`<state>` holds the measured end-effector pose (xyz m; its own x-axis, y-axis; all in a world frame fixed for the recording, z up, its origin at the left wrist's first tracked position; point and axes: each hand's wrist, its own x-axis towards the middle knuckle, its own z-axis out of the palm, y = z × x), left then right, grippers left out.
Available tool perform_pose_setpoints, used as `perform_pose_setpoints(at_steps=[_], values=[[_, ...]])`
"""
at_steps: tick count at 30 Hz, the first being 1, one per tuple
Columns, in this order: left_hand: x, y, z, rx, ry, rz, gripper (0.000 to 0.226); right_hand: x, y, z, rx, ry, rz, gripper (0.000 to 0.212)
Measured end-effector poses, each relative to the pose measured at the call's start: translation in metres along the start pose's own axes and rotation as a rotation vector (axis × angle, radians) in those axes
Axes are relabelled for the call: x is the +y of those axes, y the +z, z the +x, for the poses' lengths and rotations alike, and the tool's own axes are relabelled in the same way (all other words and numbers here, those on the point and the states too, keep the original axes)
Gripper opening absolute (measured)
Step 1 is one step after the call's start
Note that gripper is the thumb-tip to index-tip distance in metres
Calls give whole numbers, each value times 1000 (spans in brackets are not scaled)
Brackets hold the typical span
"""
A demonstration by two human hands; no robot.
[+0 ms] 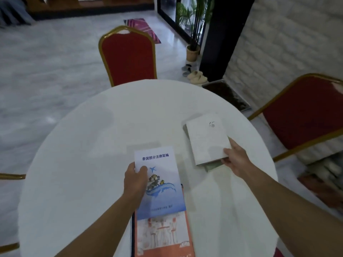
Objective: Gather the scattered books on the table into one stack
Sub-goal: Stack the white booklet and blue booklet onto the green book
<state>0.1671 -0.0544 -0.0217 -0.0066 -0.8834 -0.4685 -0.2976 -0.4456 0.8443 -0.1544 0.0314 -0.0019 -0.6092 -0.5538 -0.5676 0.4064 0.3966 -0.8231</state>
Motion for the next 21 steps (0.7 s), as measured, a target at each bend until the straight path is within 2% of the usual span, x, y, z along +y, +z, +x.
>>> perform_pose_setpoints(at_steps=[4, 7, 12, 16, 18, 21], values=[[-6, 21, -1, -50, -31, 0, 23, 2, -17, 26, 128, -74, -188, 52], [-11, 26, 1, -66, -49, 3, 21, 10, -23, 41, 278, -98, -456, 55], [-9, 34, 6, -92, -69, 18, 19, 17, -20, 56, 395, -89, -843, 50], [-4, 34, 10, -103, -90, 18, 19, 17, -14, 57, 339, 8, -1052, 51], [-1, 31, 13, -90, -90, 16, 18, 19, -15, 59, 284, 12, -1047, 53], [0, 29, 16, -88, -102, -1, 17, 24, -18, 60, 239, -31, -997, 70]])
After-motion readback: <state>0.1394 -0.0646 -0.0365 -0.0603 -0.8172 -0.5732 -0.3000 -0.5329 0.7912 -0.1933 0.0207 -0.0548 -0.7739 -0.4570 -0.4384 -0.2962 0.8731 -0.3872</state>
